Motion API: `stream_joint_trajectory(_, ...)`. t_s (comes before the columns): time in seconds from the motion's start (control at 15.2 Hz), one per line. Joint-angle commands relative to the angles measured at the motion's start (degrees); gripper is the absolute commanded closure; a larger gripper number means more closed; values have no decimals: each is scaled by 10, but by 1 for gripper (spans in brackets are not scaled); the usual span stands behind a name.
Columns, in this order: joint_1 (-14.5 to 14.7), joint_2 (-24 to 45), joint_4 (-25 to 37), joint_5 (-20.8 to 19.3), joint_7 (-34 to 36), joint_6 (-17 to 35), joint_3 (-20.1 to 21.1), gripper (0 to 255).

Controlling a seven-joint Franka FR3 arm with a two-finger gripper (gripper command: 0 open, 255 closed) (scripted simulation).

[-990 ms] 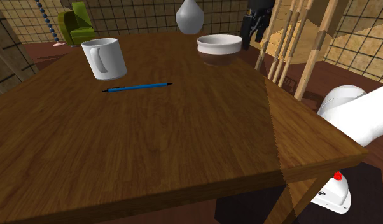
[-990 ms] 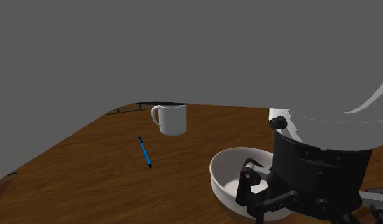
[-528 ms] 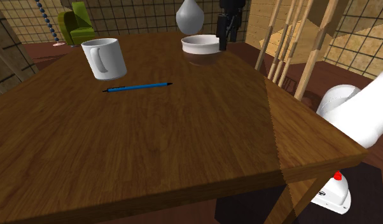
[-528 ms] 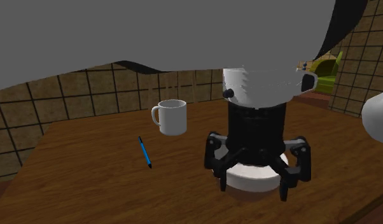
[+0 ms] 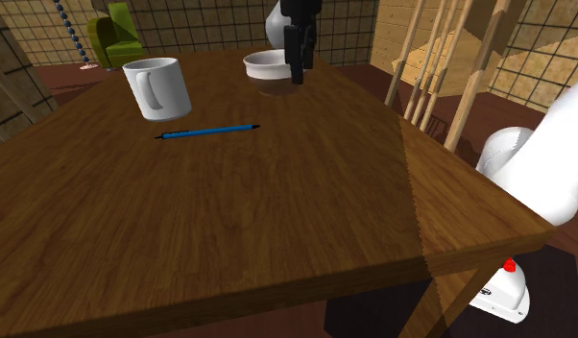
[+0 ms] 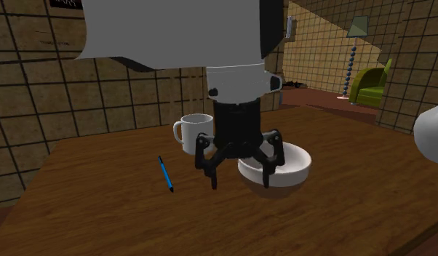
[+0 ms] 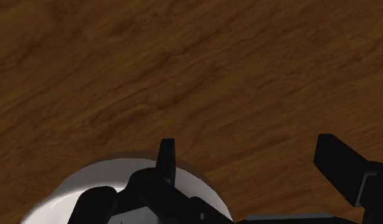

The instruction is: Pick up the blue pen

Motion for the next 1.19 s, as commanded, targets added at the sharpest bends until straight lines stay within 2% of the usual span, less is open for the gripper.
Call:
stream_joint_trajectory(0.0, 12, 34, 36, 1, -11, -8, 14, 0)
stream_joint_trajectory(0.86, 99, 248, 281, -28, -66, -83, 107, 0)
stream_joint_trajectory(1.12, 96, 235, 233, -24, -67, -47, 106, 0)
